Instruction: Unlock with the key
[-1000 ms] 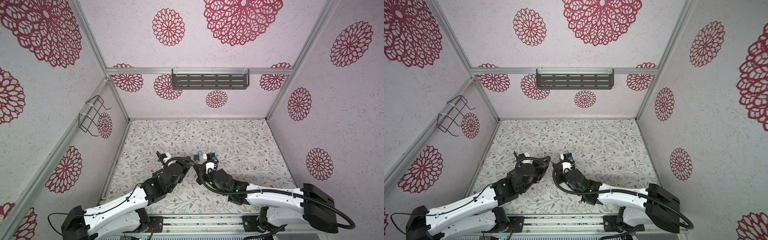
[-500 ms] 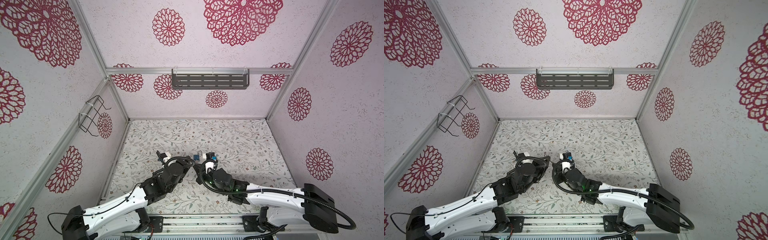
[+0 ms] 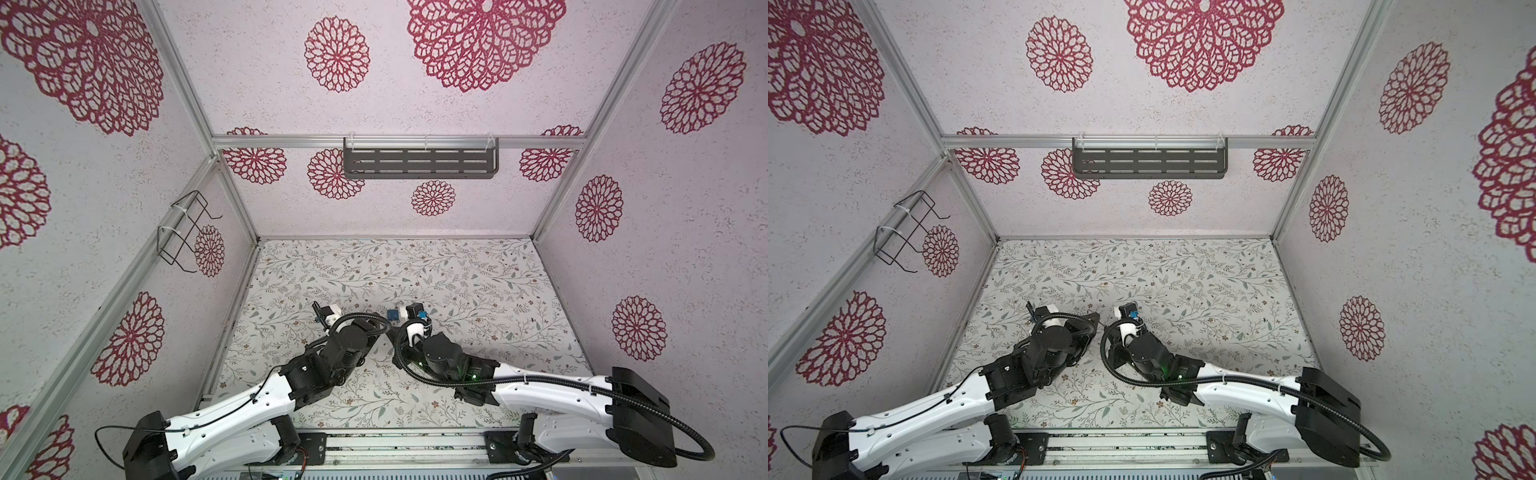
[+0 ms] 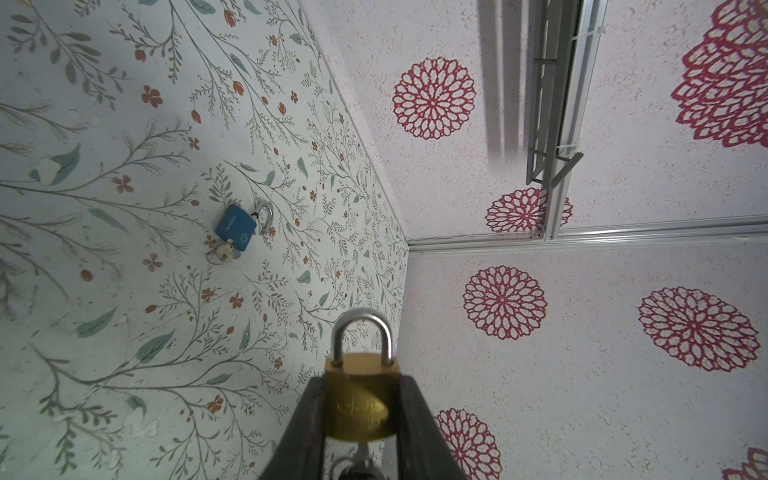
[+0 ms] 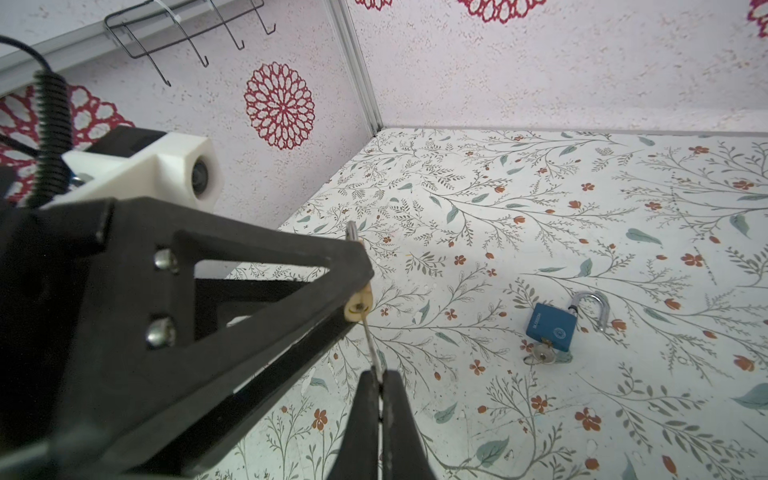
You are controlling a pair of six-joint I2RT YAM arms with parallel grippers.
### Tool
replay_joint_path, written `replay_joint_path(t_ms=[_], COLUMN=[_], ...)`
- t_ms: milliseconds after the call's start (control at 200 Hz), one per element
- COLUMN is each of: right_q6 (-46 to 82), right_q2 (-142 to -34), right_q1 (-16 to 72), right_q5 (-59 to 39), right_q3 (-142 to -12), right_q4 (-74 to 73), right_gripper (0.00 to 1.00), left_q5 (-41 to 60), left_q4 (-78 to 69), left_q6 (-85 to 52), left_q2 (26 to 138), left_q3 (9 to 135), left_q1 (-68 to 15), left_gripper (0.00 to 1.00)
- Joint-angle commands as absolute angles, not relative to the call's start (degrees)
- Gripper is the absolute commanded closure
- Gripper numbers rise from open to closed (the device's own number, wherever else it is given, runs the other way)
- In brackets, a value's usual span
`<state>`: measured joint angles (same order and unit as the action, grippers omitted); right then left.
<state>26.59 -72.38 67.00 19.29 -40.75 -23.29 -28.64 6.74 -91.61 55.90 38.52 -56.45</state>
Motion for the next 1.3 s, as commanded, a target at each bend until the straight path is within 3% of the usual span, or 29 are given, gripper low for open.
replay_joint_path(t_ms=[0,150,355,580,760,1111,1296], right_q6=[28.27,32.01,23.18,15.15,21.77,22.98,23.11], right_q2=[-70.16,-70.03,-69.49,-69.25,-70.04,-70.45,-71.15], right_q1=[64.85,63.19,63.72,63.72,63.66,66.82,67.06], right_q5=[13.13,8.68,15.49,13.34,9.23,17.08,14.7], right_q3=[-42.37,-43.62,-43.85,-43.1,-42.45,-34.28,-34.49], right_q4=[-26.79,-26.45,-24.13,-27.41,-30.21,-42.41,-45.96], right_gripper=[1.0,1.0,1.0,1.0,1.0,1.0,1.0], left_q5=[-25.37,-25.39,-25.23,-25.09,-26.53,-31.28,-31.59], left_q4=[4.56,7.08,8.24,7.83,5.48,0.35,-2.64], left_q6=[-91.12,-90.91,-91.41,-91.93,-93.2,-93.87,-93.13], left_q2=[55.86,56.68,56.87,56.17,55.85,53.36,53.25], left_q3=[40.1,41.04,40.96,40.69,40.21,39.8,39.43], left_q1=[-58.31,-58.53,-59.33,-60.03,-60.8,-60.75,-60.75], left_gripper=[1.0,1.0,1.0,1.0,1.0,1.0,1.0])
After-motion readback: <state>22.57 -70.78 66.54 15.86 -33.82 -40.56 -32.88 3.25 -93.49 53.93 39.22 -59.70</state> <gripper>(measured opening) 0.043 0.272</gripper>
